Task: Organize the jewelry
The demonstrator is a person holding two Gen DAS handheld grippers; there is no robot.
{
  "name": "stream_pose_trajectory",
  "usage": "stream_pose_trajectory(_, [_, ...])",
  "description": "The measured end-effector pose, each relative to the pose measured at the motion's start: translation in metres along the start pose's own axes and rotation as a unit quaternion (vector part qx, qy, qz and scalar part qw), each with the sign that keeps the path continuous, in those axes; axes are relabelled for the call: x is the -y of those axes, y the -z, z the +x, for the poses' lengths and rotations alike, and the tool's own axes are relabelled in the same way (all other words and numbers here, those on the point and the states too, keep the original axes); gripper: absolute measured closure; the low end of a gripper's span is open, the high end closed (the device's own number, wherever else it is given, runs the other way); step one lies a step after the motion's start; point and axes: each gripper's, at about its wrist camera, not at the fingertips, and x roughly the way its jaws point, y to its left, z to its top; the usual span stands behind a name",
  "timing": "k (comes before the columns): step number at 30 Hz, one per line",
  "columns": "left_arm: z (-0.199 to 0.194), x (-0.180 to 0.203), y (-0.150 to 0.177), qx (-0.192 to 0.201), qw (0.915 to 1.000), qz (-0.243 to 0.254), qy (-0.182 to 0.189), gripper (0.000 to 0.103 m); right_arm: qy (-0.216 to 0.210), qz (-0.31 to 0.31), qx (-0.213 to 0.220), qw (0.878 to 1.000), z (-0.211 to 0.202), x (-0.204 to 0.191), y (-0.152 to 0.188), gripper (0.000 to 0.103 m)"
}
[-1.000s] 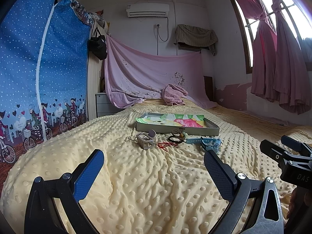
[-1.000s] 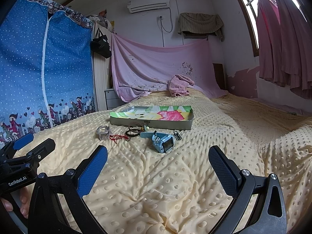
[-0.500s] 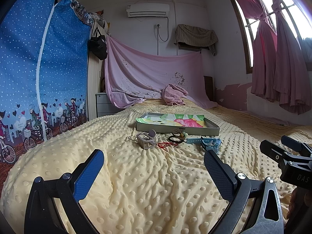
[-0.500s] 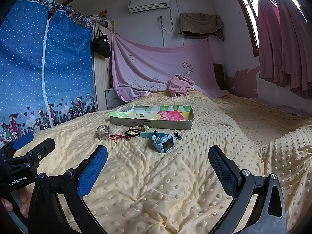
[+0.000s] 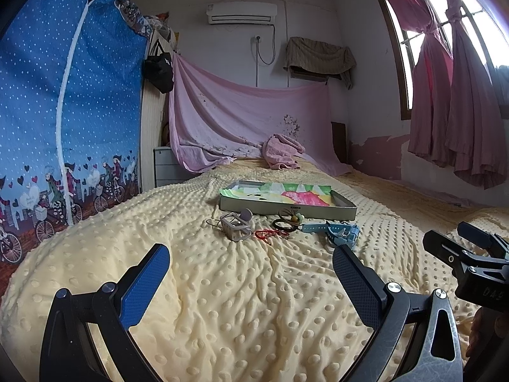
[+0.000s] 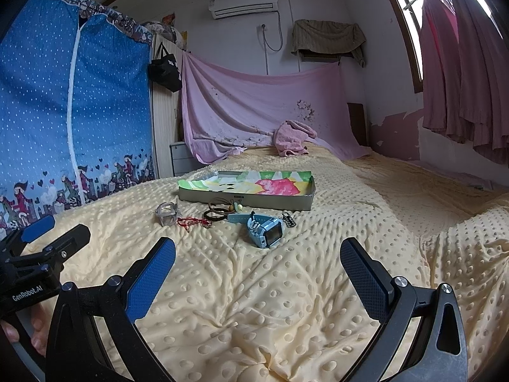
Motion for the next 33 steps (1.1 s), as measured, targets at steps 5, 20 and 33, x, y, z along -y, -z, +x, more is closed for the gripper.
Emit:
stream_pose_trajectory(5, [0.016,0.000,-0.002,-0.010,0.9999,-0.005,0.001,0.000,-0.001,0.002,-0.003,1.000,0.005,0.003,-0.006,0.001])
stream_pose_trajectory(20, [0.094,-0.002,-0.038,-0.019,0.9996,-0.022,0.005,0.000,-0.002,-0.011,0.020,1.000,0.063,0.015,-0.061,0.001])
stream_pose_trajectory(33, [0.175,0.002,-0.022,-0.075,0.9960,-0.040,0.028,0.000,-0.019,-0.007,-0.021,1.000,0.153,0.029,-0.052,0.001])
